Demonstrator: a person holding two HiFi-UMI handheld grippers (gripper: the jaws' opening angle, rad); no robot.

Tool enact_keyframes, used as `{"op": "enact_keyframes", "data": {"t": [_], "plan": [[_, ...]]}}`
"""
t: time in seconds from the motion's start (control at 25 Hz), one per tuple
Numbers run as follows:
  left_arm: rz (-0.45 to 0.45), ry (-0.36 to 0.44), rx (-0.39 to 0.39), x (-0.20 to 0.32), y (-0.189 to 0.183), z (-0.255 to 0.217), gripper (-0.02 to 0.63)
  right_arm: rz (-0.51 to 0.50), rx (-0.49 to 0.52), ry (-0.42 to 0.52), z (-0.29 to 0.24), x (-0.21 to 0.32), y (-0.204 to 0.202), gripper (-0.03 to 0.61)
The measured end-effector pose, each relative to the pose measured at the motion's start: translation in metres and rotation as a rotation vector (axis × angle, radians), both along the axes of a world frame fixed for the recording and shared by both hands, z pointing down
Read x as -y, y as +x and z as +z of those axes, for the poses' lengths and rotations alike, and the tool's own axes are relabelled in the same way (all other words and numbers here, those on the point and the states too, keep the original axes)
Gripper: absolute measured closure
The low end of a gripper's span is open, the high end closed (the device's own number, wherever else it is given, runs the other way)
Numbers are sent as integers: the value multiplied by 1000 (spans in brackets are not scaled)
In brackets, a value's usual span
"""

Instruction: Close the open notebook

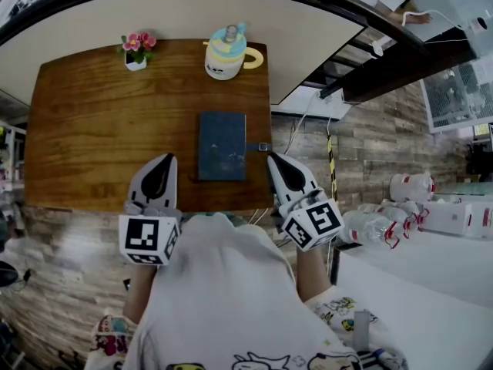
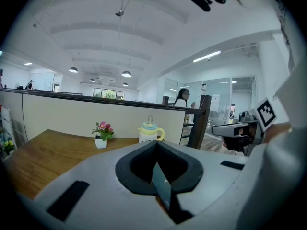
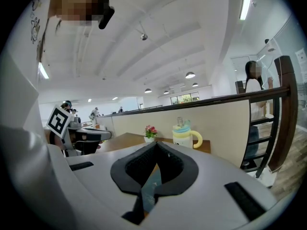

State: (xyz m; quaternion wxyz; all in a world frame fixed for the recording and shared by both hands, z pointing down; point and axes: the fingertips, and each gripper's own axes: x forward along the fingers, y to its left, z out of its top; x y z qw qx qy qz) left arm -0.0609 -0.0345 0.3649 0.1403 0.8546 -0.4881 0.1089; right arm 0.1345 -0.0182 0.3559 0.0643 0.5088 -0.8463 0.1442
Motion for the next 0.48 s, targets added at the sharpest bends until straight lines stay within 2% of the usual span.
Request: {"op": "enact_keyframes", "data": {"t": [0.48], "plan": [[-6, -6, 4, 2, -2, 1, 612, 5, 3, -10, 3, 0, -1, 580]]}}
